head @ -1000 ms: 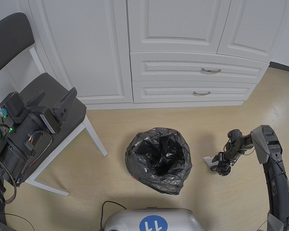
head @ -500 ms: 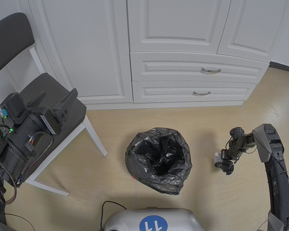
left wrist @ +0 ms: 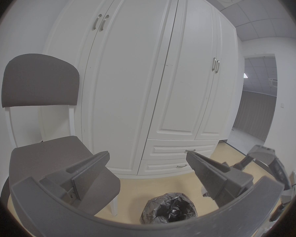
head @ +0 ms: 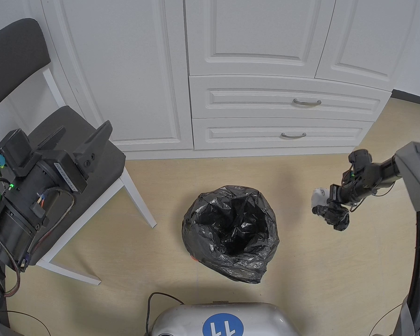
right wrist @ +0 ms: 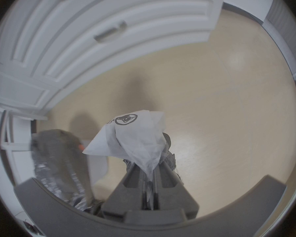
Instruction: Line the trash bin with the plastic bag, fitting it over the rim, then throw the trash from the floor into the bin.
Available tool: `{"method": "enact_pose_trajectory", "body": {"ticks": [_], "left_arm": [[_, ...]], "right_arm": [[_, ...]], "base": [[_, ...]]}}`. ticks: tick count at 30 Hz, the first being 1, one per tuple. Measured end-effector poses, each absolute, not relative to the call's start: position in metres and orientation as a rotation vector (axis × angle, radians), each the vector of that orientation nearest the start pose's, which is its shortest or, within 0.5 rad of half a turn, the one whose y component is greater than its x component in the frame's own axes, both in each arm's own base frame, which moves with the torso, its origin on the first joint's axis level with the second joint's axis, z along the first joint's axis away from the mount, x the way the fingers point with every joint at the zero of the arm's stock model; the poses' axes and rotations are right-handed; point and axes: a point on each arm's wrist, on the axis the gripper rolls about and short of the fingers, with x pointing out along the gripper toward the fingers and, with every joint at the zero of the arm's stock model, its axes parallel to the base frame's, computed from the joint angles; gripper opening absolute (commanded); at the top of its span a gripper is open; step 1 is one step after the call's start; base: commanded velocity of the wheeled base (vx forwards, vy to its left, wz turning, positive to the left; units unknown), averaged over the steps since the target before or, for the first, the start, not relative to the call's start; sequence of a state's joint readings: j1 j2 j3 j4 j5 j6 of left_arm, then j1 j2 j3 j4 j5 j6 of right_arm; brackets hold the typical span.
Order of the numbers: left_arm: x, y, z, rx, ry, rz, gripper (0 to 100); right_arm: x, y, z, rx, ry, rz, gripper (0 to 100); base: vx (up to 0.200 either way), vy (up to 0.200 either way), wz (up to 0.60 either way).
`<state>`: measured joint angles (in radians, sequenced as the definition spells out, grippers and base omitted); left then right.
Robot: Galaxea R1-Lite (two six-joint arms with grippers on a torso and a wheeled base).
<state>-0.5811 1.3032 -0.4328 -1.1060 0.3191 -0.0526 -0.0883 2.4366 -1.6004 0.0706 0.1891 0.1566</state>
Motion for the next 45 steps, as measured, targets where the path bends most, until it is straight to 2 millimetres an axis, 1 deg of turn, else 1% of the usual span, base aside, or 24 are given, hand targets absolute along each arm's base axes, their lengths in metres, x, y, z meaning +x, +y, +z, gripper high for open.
{"method": "enact_pose_trajectory", "body": {"ticks": [2,4,6,7,10,13,15,18,20,23,26,29,31,35,45], "left_arm": [[0.162,-0.098,0.229,-0.156,-0.209,-0.267,100],[0.162,-0.098,0.23,-0.156,-0.213,-0.268,100],[0.161,-0.098,0.23,-0.154,-0.214,-0.268,100],[0.161,-0.098,0.23,-0.153,-0.215,-0.268,100],[0.161,-0.098,0.23,-0.144,-0.216,-0.267,100],[0.16,-0.097,0.23,-0.134,-0.217,-0.265,100],[0.16,-0.097,0.23,-0.13,-0.218,-0.264,100],[0.159,-0.097,0.23,-0.127,-0.222,-0.262,100],[0.158,-0.096,0.231,-0.128,-0.225,-0.262,100],[0.157,-0.095,0.232,-0.127,-0.23,-0.261,100],[0.157,-0.094,0.233,-0.126,-0.235,-0.259,100],[0.156,-0.093,0.235,-0.128,-0.243,-0.256,100],[0.156,-0.093,0.236,-0.129,-0.249,-0.253,100],[0.154,-0.092,0.237,-0.131,-0.255,-0.252,100],[0.154,-0.092,0.237,-0.131,-0.255,-0.253,100]], "right_arm": [[0.449,-0.026,0.064,0.262,0.873,0.076,0],[0.434,-0.015,0.087,0.244,0.848,0.126,0],[0.412,0.0,0.109,0.212,0.824,0.188,0],[0.405,0.005,0.115,0.2,0.817,0.208,0],[0.377,0.028,0.133,0.137,0.767,0.302,0],[0.359,0.056,0.142,0.083,0.708,0.394,0],[0.352,0.072,0.144,0.052,0.678,0.425,0],[0.347,0.1,0.14,0.007,0.61,0.439,0],[0.345,0.118,0.134,-0.008,0.584,0.447,0],[0.344,0.14,0.123,0.011,0.551,0.463,0],[0.343,0.164,0.106,0.031,0.551,0.492,0],[0.341,0.181,0.087,0.026,0.577,0.5,0],[0.34,0.188,0.077,0.014,0.596,0.492,0],[0.342,0.194,0.062,0.0,0.628,0.491,0],[0.345,0.202,0.041,-0.011,0.674,0.495,0]], "base": [[0.0,0.0,0.0],[0.0,0.0,0.0],[0.0,0.0,0.0],[0.0,0.0,0.0],[0.0,0.0,0.0],[0.0,0.0,0.0],[0.0,0.0,0.0],[0.0,0.0,0.0],[0.0,0.0,0.0],[0.0,0.0,0.0],[0.0,0.0,0.0],[0.0,0.0,0.0],[0.0,0.0,0.0],[0.0,0.0,0.0],[0.0,0.0,0.0]]}}
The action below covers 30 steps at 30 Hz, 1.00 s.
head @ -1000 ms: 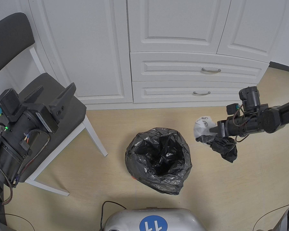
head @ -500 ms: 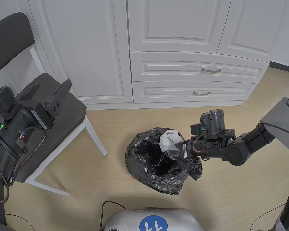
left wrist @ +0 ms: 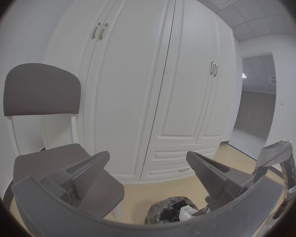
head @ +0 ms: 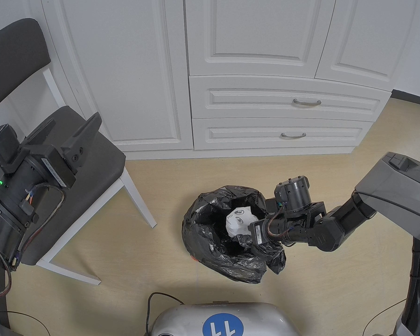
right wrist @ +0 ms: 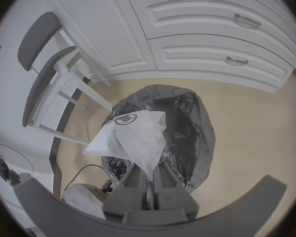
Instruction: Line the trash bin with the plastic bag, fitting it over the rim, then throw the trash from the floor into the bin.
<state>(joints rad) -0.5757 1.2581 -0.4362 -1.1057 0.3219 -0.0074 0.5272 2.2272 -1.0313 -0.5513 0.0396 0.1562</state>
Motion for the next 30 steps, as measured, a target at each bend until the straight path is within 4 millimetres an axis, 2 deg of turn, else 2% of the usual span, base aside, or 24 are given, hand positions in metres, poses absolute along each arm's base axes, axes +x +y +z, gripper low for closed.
{"method": "enact_pose_trajectory", "body": {"ticks": [5,6,12,24,30], "left_arm": [[0.154,-0.092,0.237,-0.131,-0.255,-0.253,100],[0.154,-0.092,0.237,-0.131,-0.255,-0.253,100],[0.155,-0.092,0.237,-0.13,-0.254,-0.253,100],[0.155,-0.092,0.237,-0.13,-0.252,-0.252,100],[0.155,-0.092,0.236,-0.129,-0.251,-0.253,100]], "right_arm": [[0.347,0.208,0.033,-0.014,0.676,0.495,0],[0.348,0.209,0.032,-0.013,0.668,0.493,100],[0.354,0.214,0.031,0.031,0.592,0.493,100],[0.354,0.216,0.035,0.072,0.553,0.493,100],[0.347,0.209,0.057,0.074,0.503,0.497,100]], "base": [[0.0,0.0,0.0],[0.0,0.0,0.0],[0.0,0.0,0.0],[0.0,0.0,0.0],[0.0,0.0,0.0]]}}
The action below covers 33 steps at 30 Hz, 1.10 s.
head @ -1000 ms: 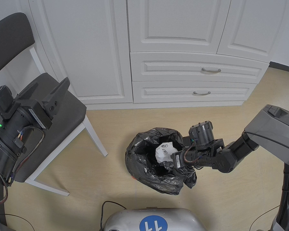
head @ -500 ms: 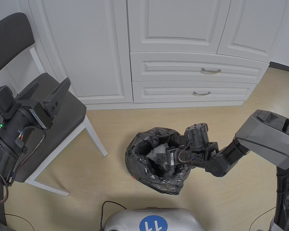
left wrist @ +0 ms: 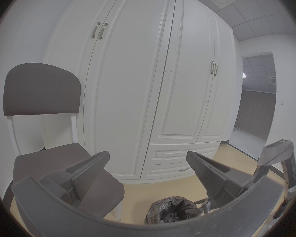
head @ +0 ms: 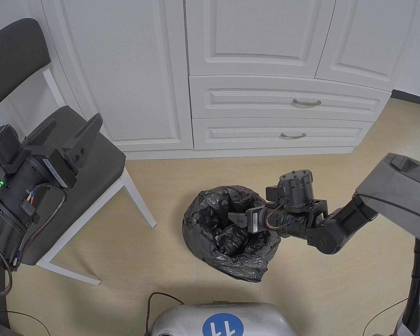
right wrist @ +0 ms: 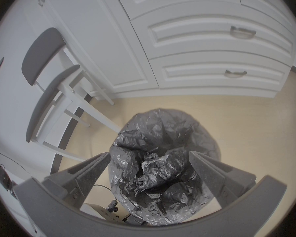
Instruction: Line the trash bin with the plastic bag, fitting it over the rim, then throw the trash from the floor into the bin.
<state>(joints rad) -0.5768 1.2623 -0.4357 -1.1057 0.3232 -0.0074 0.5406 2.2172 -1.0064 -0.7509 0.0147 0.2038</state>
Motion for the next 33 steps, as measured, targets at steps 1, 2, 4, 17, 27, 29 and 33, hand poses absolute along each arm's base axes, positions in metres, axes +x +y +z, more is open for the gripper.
{"method": "enact_pose_trajectory", "body": {"ticks": [1,2,4,17,27,29,33], "left_arm": [[0.155,-0.092,0.236,-0.129,-0.25,-0.253,100],[0.155,-0.092,0.236,-0.128,-0.249,-0.253,100],[0.155,-0.092,0.236,-0.128,-0.249,-0.253,100],[0.156,-0.076,0.227,0.039,-0.244,-0.15,100],[0.137,-0.042,0.241,0.192,-0.349,0.038,100],[0.127,-0.035,0.248,0.202,-0.388,0.07,100],[0.101,-0.023,0.26,0.204,-0.451,0.12,100]], "right_arm": [[0.345,0.206,0.062,0.069,0.492,0.498,100],[0.342,0.203,0.069,0.056,0.479,0.499,100],[0.336,0.194,0.079,0.014,0.454,0.501,100],[0.269,0.111,0.166,-0.119,0.12,0.34,100],[0.216,0.049,0.219,-0.001,-0.235,0.109,100],[0.202,0.04,0.233,0.018,-0.305,0.079,100],[0.17,0.027,0.259,0.043,-0.439,0.041,100]], "base": [[0.0,0.0,0.0],[0.0,0.0,0.0],[0.0,0.0,0.0],[0.0,0.0,0.0],[0.0,0.0,0.0],[0.0,0.0,0.0],[0.0,0.0,0.0]]}}
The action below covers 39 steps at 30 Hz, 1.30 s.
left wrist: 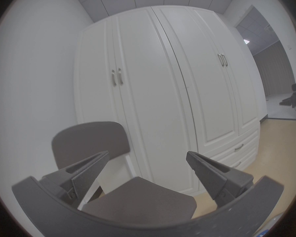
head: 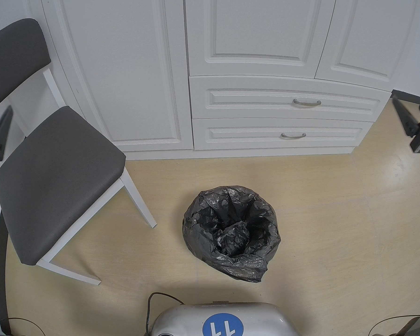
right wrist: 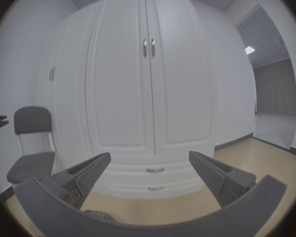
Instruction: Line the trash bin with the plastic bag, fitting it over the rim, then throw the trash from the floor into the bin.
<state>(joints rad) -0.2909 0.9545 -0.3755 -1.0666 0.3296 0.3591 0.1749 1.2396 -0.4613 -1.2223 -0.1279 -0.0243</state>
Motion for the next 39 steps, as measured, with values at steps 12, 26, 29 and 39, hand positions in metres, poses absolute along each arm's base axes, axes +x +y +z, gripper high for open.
{"method": "enact_pose_trajectory", "body": {"ticks": [12,26,29,39], "left_arm": [[0.019,0.004,0.271,0.193,-0.495,0.231,100],[-0.078,0.007,0.242,0.054,-0.572,0.364,100],[-0.089,0.005,0.237,0.024,-0.607,0.379,100],[-0.081,0.007,0.2,-0.004,-0.537,0.362,100]], "right_arm": [[0.056,0.005,0.28,0.042,-0.43,0.011,100],[-0.082,-0.005,0.234,0.116,-0.566,-0.054,100],[-0.086,-0.004,0.219,0.153,-0.576,-0.046,100],[-0.075,-0.002,0.189,0.18,-0.514,-0.022,100]], "base": [[0.0,0.0,0.0],[0.0,0.0,0.0],[0.0,0.0,0.0],[0.0,0.0,0.0]]}}
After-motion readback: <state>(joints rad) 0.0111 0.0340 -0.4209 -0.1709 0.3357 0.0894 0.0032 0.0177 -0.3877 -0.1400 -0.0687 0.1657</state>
